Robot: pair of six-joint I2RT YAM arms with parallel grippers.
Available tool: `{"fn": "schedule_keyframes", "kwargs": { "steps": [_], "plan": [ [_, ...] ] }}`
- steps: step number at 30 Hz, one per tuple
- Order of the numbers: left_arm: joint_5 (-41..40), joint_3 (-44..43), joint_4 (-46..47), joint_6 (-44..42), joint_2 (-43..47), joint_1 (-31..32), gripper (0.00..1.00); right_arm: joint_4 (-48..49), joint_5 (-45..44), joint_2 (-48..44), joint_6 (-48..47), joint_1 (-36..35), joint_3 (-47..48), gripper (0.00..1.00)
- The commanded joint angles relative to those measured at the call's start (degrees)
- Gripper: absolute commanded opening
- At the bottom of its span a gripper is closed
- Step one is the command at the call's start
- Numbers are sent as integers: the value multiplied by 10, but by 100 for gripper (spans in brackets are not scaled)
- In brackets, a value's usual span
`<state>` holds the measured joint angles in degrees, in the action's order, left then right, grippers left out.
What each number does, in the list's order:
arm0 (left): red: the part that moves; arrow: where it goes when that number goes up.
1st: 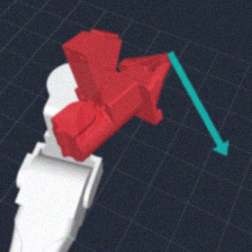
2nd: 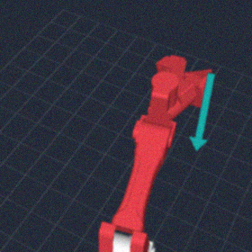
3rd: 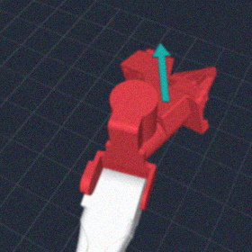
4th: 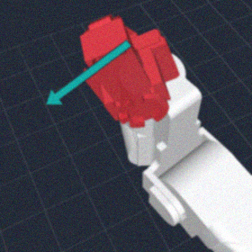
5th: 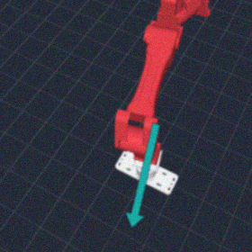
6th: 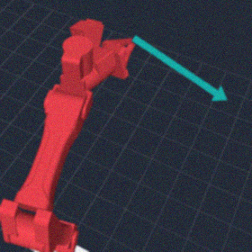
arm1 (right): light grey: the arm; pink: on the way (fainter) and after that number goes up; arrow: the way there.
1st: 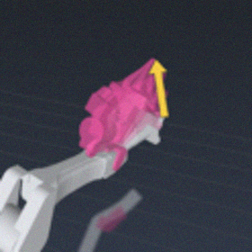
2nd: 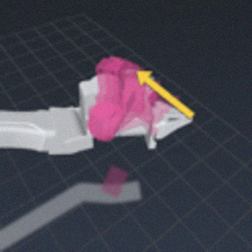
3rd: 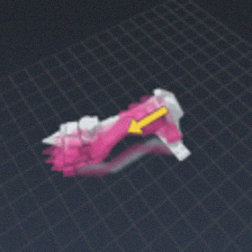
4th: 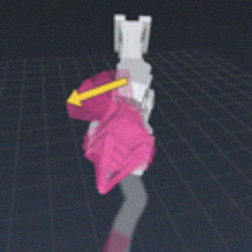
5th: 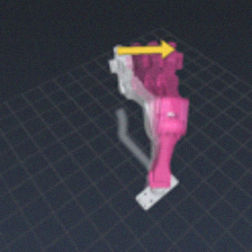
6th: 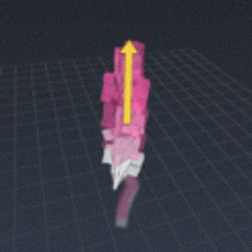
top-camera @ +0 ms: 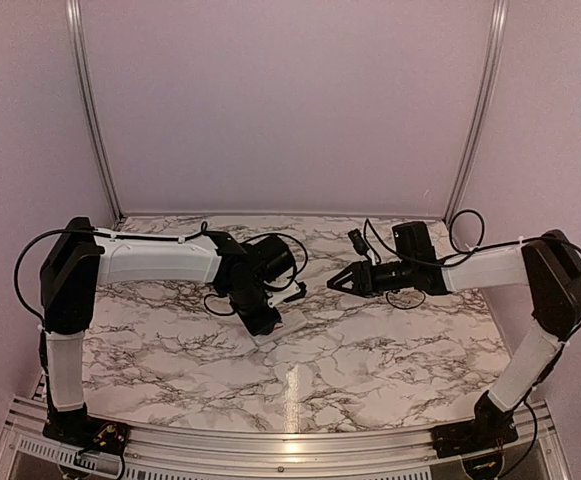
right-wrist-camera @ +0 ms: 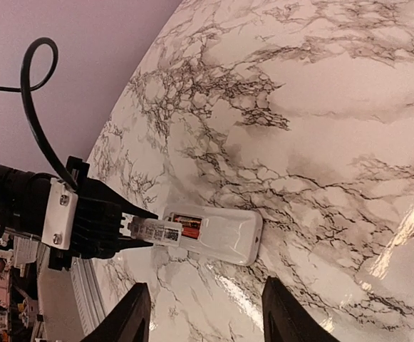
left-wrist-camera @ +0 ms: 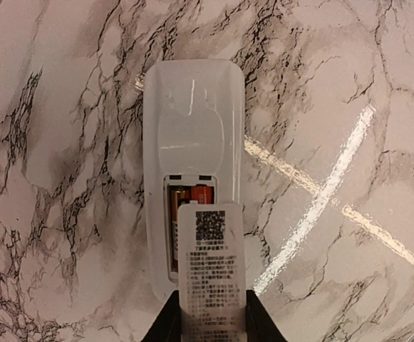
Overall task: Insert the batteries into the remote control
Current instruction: Move the remote control without the battery cover to the center of the board.
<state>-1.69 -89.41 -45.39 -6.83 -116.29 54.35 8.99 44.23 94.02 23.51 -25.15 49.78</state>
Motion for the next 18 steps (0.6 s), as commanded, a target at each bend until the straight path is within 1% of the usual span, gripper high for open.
{"fn": "schedule_keyframes", "kwargs": {
  "steps": [1,3,6,10,15,18],
  "plan": [
    [15,-13,-8,0,5,-19,20,47,23,65,22,3,34,51],
    [14,-1,25,10,15,-39,18,52,22,89,22,1,46,50],
    [-26,10,70,17,16,-51,17,56,16,110,24,-2,58,49],
    [-63,21,135,-5,-3,-55,16,68,19,142,33,-7,75,48],
    [-53,22,182,-40,-30,-60,15,88,26,159,51,-9,75,47],
    [-47,18,194,-48,-46,-60,15,86,25,162,48,-9,74,46]
  ]
}}
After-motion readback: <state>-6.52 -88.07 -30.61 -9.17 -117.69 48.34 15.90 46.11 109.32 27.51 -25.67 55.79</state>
